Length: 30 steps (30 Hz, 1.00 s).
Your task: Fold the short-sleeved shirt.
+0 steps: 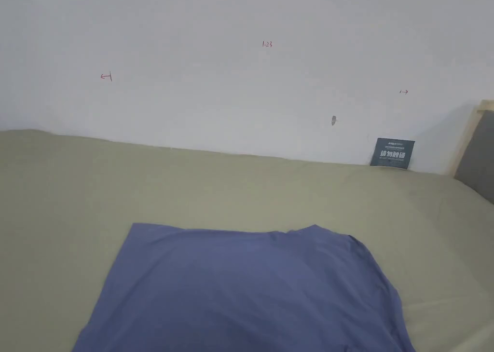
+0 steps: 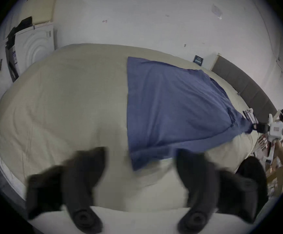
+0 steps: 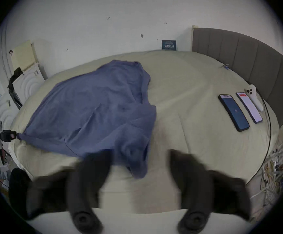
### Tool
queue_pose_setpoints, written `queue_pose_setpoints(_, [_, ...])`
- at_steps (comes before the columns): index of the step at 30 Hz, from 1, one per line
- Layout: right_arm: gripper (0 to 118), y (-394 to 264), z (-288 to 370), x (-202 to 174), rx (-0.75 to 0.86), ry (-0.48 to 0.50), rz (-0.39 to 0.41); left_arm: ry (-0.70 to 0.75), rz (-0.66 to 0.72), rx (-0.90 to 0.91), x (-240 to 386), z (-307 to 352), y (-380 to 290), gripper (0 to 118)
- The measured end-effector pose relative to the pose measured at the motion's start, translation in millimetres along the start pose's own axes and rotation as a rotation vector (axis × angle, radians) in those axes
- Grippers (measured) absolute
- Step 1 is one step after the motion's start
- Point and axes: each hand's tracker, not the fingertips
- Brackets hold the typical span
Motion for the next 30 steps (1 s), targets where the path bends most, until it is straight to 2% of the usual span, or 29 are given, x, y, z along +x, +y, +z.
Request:
queue_pose_setpoints(1, [94, 2, 3, 0, 0.003, 0.019, -0.005, -0.024, 0.040, 0.003, 0, 8, 1, 104])
queue_pose_setpoints(2, [103, 4, 10, 0, 0.018, 0.039, -0.014, -0.050, 0.070, 0.026, 0, 16, 5, 104])
queue_pose_setpoints(4, [103, 13, 20, -7, 0.056, 0.031, -0.005, -0.062, 0.106, 0.054, 4, 27, 15, 104])
queue_pose_setpoints(9, [103, 31, 22, -23, 0.025, -0.010, 0.034, 0.034, 0.061, 0.086, 31, 36, 32, 102])
queue_pose_setpoints(10, [93, 32, 22, -25, -0.002, -0.015, 0.033, 0.040, 0.054, 0.087, 36, 35, 31, 93])
queue_pose_setpoints(11, [74, 32, 22, -28, -0.028, -0.022, 0.028, 0.041, 0.045, 0.094, 41, 37, 29, 76])
queue_pose_setpoints(12, [42, 33, 21, -28, -0.035, -0.026, 0.026, 0.041, 0.041, 0.099, 44, 37, 28, 48])
queue_pose_setpoints(13, [7, 32, 19, -29, -0.038, -0.032, 0.024, 0.047, 0.040, 0.099, 47, 34, 27, 6])
queue_pose_setpoints(16, [7, 30, 14, -33, -0.060, -0.079, 0.036, 0.073, 0.035, 0.068, 48, 27, 22, 0])
queue_pose_setpoints(17, [7, 30, 14, -32, -0.065, -0.047, 0.026, 0.055, 0.041, 0.048, 43, 25, 21, 0])
queue_pose_setpoints(21, [7, 28, 11, -37, -0.072, -0.054, 0.028, 0.093, 0.050, -0.004, 41, 21, 17, 0])
queue_pose_setpoints(30, [7, 25, 14, -37, -0.066, -0.044, 0.036, 0.082, 0.073, -0.062, 30, 30, 11, 0])
